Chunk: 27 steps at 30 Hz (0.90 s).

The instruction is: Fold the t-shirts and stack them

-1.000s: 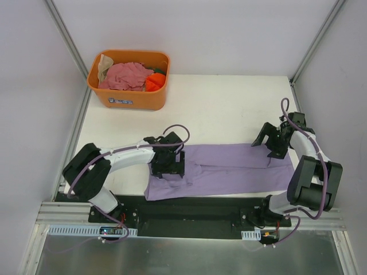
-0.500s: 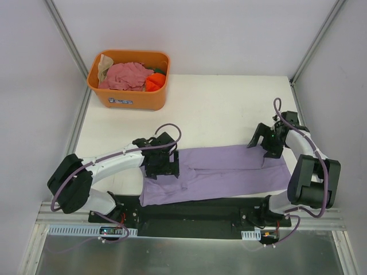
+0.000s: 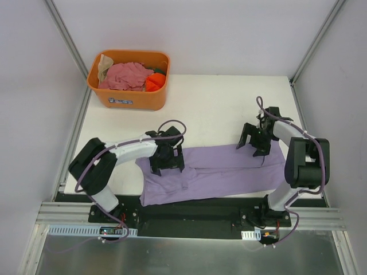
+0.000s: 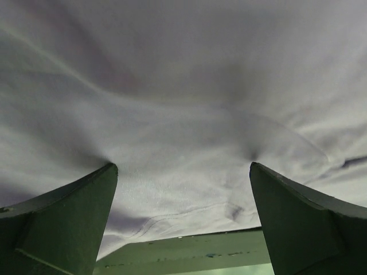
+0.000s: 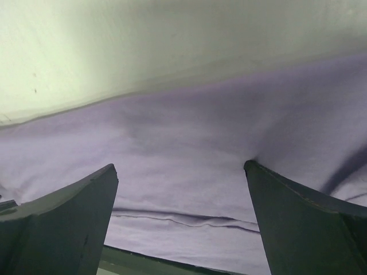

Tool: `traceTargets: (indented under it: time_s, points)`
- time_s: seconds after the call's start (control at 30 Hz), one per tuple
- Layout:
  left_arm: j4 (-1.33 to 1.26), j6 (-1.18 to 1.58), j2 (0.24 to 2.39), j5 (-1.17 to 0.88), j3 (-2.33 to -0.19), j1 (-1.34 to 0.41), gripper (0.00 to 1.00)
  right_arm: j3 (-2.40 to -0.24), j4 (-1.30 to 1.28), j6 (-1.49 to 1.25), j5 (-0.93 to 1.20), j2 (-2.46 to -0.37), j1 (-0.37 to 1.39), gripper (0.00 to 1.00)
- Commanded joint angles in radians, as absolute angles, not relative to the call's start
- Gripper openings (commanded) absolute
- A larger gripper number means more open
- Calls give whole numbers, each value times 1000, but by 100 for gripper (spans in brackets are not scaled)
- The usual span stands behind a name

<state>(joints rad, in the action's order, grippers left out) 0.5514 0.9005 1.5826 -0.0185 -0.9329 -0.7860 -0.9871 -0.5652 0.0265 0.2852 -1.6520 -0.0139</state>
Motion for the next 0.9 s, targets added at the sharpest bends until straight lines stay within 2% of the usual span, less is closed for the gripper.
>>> traceTargets:
  time_s: [0.0, 0.1, 0.2, 0.27, 0.33, 0.4, 0.47, 0.53, 0.63, 0.87]
  points:
    - [522, 855, 1722, -57, -1060, -692, 99, -1025, -580, -26, 210, -1713, -83, 96]
    - [518, 793, 1866, -90, -1228, -660, 99, -1009, -595, -66, 199, -1713, -182, 96]
    - [520, 714, 2062, -129, -1511, -650, 99, -976, -594, -100, 207, -1684, -259, 96]
    - [535, 646, 2228, -165, -1770, -641, 99, -947, -577, -121, 227, -1663, -278, 96]
    - [581, 612, 2421, -309, -2193, -608, 99, -936, -578, -129, 250, -1649, -284, 96]
    - [581, 630, 2589, -406, -2513, -585, 99, -927, -581, -135, 252, -1626, -284, 96]
    - [557, 656, 2693, -426, -2708, -569, 99, -914, -583, -141, 259, -1592, -282, 96]
    - [462, 660, 2616, -410, -2628, -563, 99, -920, -609, -144, 221, -1560, -282, 96]
    - [307, 621, 2409, -385, -2296, -571, 99, -914, -641, -137, 193, -1502, -282, 96]
    - [305, 604, 2260, -429, -2047, -594, 99, -825, -657, -120, 184, -1411, -258, 96]
